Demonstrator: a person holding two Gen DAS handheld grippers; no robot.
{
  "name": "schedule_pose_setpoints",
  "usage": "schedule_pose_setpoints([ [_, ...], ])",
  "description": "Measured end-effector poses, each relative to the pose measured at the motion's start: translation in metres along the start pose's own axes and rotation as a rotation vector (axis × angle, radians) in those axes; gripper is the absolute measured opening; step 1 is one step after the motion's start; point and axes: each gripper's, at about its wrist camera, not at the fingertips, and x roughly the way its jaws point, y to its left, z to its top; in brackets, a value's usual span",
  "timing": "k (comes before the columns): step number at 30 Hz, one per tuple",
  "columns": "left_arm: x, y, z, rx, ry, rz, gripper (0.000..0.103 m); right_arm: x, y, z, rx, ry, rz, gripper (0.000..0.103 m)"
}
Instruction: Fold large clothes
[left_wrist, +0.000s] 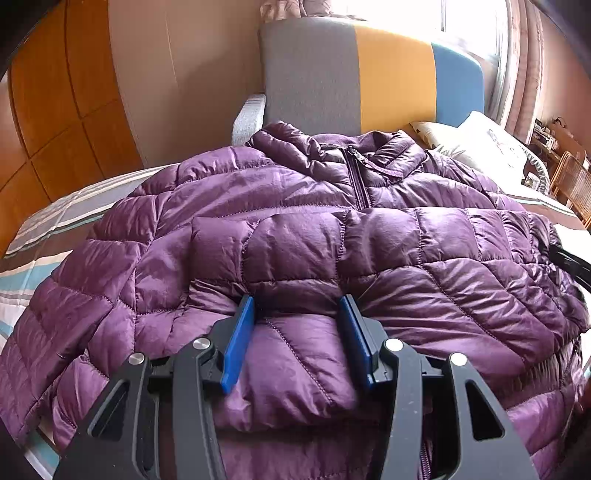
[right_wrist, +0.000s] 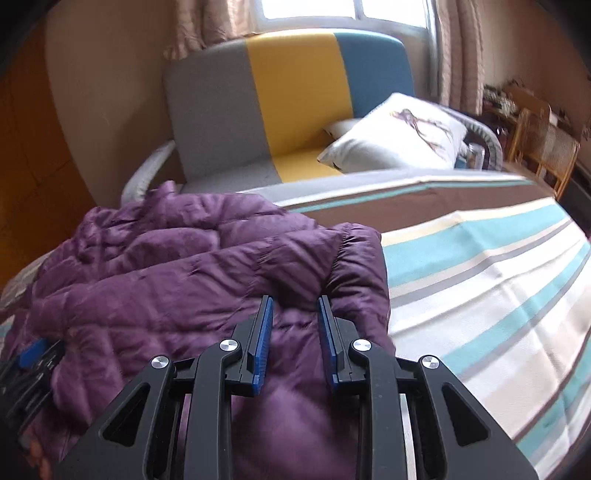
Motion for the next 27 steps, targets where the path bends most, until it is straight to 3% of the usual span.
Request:
schedule_pose_setpoints([
  [3, -0.001, -0.004, 0.000, 0.008, 0.000, 0.012, 0.049, -0.022, 0.015, -0.015, -0.033, -0.004, 0.067, 0.024],
  [7, -0.003, -0.003, 0.002, -0.004, 0.000, -0.005, 0.052, -0.009, 0.032, -0.032, -0.097, 0.076, 0.026, 0.025],
  [8, -0.004, -0.002, 0.002, -0.012, -0.001, -0.024, 0.055, -0.002, 0.031, -0.036, -0.088, 0.100, 0.031, 0.024],
  [10, -0.007, 0.002, 0.002, -0.021, -0.003, -0.057, 0.071, 0.001, 0.028, -0.035, -0.070, 0.104, 0.045, 0.024],
  [11, -0.012, 0.004, 0.002, -0.023, -0.011, -0.069, 0.084, 0.001, 0.028, -0.035, -0.074, 0.101, 0.043, 0.024],
  [12, -0.018, 0.004, 0.000, -0.019, -0.026, -0.051, 0.090, 0.001, 0.029, -0.036, -0.081, 0.098, 0.037, 0.024],
  [18, -0.063, 0.023, -0.009, -0.026, -0.139, -0.022, 0.099, 0.000, 0.028, -0.037, -0.090, 0.088, 0.026, 0.024],
  [22, -0.081, 0.070, -0.020, -0.114, -0.171, 0.064, 0.099, -0.001, 0.029, -0.038, -0.086, 0.086, 0.029, 0.024],
  [27, -0.094, 0.140, -0.046, -0.245, -0.129, 0.225, 0.099, -0.001, 0.029, -0.038, -0.087, 0.086, 0.029, 0.024],
])
